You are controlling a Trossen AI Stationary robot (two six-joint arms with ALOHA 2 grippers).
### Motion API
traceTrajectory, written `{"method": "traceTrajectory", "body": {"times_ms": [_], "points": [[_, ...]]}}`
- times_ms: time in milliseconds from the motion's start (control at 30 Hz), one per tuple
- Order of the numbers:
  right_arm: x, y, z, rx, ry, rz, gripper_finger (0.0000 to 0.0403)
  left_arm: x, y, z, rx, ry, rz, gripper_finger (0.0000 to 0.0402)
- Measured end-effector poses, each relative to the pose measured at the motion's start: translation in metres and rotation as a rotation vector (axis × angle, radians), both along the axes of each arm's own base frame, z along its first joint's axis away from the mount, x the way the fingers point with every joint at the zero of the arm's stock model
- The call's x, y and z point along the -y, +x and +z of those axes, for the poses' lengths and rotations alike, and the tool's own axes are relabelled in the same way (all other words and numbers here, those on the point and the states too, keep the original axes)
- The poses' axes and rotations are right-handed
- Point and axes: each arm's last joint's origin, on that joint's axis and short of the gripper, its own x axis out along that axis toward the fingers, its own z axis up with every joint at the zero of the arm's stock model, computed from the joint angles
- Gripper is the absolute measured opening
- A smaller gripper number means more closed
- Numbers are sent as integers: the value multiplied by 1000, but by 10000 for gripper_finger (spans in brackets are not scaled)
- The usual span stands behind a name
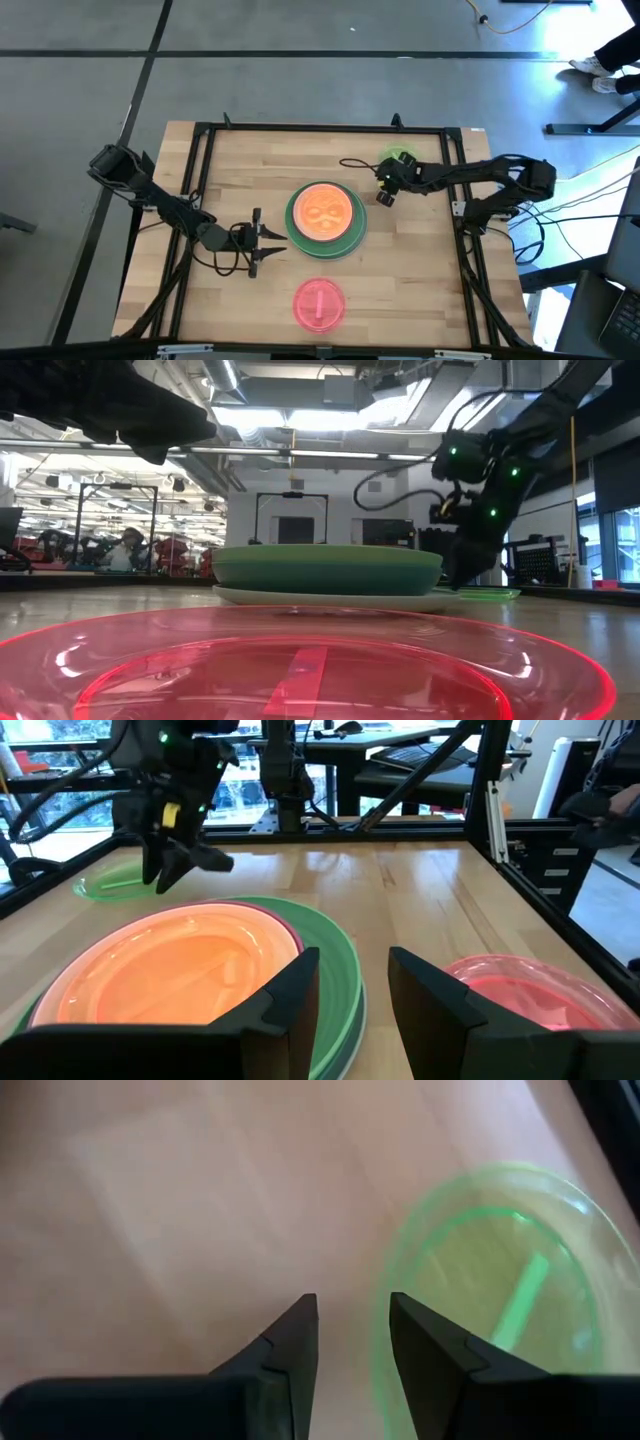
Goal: Stack plastic plates
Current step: Stack the light green plate on top of the orange plate
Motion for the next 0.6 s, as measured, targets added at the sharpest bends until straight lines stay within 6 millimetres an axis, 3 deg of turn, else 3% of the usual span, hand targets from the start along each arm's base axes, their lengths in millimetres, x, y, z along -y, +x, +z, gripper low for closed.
{"method": "traceTrajectory", "body": {"times_ms": [333, 600], "points": [[25, -5, -18, -51, 34, -77, 115, 0, 0, 0, 0, 2, 4, 115], [25, -4, -19, -56, 38, -39, 28, 0, 0, 0, 0, 1, 0, 115]]}}
